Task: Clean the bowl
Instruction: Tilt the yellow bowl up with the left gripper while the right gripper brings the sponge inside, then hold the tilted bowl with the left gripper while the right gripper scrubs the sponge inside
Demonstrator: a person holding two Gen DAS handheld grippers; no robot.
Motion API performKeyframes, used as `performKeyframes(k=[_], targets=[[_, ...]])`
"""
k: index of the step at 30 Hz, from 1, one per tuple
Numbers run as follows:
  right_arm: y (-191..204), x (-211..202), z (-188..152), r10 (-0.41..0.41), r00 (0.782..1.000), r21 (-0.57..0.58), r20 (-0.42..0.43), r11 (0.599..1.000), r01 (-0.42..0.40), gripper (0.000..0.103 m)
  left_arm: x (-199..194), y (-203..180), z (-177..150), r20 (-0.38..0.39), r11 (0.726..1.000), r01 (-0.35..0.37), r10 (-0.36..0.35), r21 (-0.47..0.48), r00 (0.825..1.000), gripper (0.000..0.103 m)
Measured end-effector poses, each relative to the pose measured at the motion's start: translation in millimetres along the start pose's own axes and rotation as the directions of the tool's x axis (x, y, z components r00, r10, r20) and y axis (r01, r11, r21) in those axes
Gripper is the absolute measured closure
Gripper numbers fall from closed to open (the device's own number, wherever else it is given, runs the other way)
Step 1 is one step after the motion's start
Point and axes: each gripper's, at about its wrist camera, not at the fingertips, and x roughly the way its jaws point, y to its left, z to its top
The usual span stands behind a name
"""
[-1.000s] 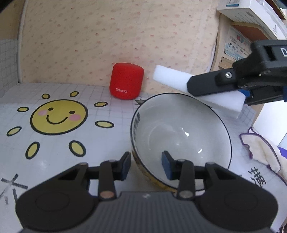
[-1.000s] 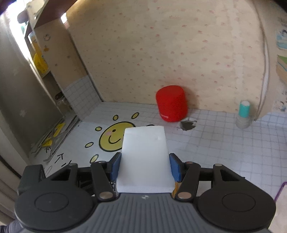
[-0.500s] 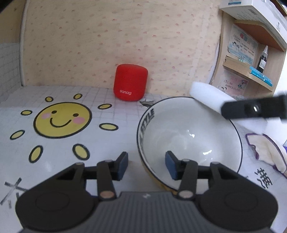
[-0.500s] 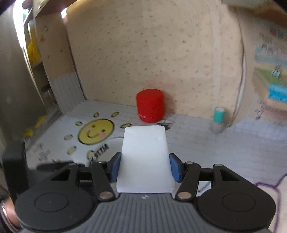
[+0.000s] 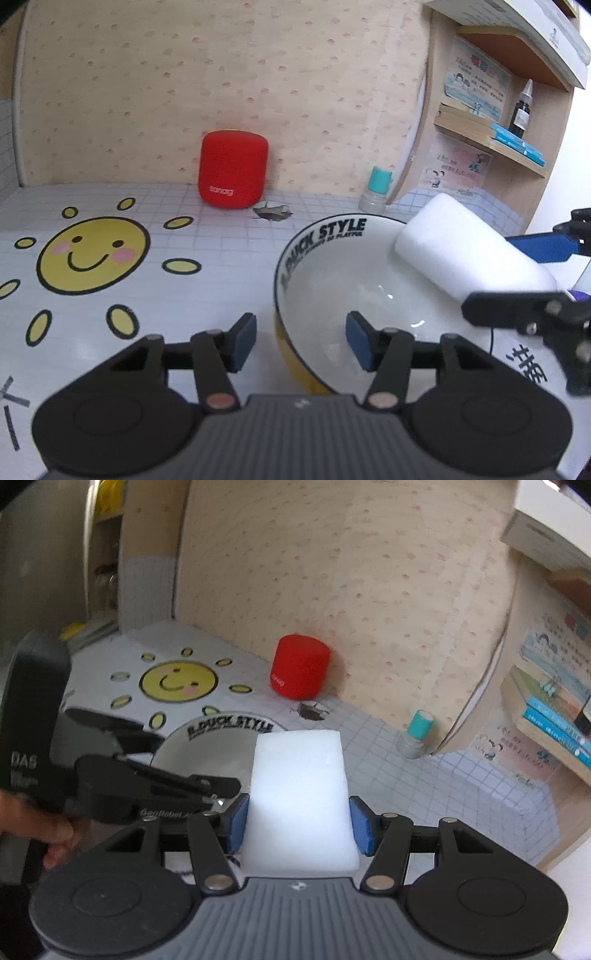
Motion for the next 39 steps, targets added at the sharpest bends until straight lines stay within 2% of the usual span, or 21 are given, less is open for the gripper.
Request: performKeyframes(k=[7, 14, 26, 32, 39], targets=[[6.2, -1.6, -10.7, -0.007, 1.0, -0.067, -0.025, 0.998, 0.005, 0.048, -1.9, -9.2, -7.3, -0.002, 1.0, 0.019, -0.019, 0.003, 1.0, 0.036], [8.6, -1.9, -22.8, -0.007, 0.999, -0.079, -0.043, 0.997, 0.003, 0.048, -6.5, -25.8, -17.8, 0.011, 0.997, 0.022, -0.023, 0.081, 1.0, 0.036], [14.1, -8.1, -39.8, -0.022, 0.998, -0.143, -0.067, 0.99, 0.012, 0.048, -9.8, -44.6, -25.2, -0.002, 0.988, -0.001, 0.001, 0.153, 1.0, 0.034], [16.4, -9.2, -40.3, -0.075, 0.994, -0.224, -0.079, 0.973, 0.055, 0.048, -12.3, -49.9, -30.2, 0.003, 0.986, -0.011, 0.01, 0.166, 1.0, 0.03], [18.0, -10.7, -44.2, -0.036, 0.998, -0.256, -0.042, 0.966, 0.024, 0.045, -14.7, -44.2, -31.1, 0.02, 0.991, -0.027, 0.024, 0.129, 1.0, 0.029]])
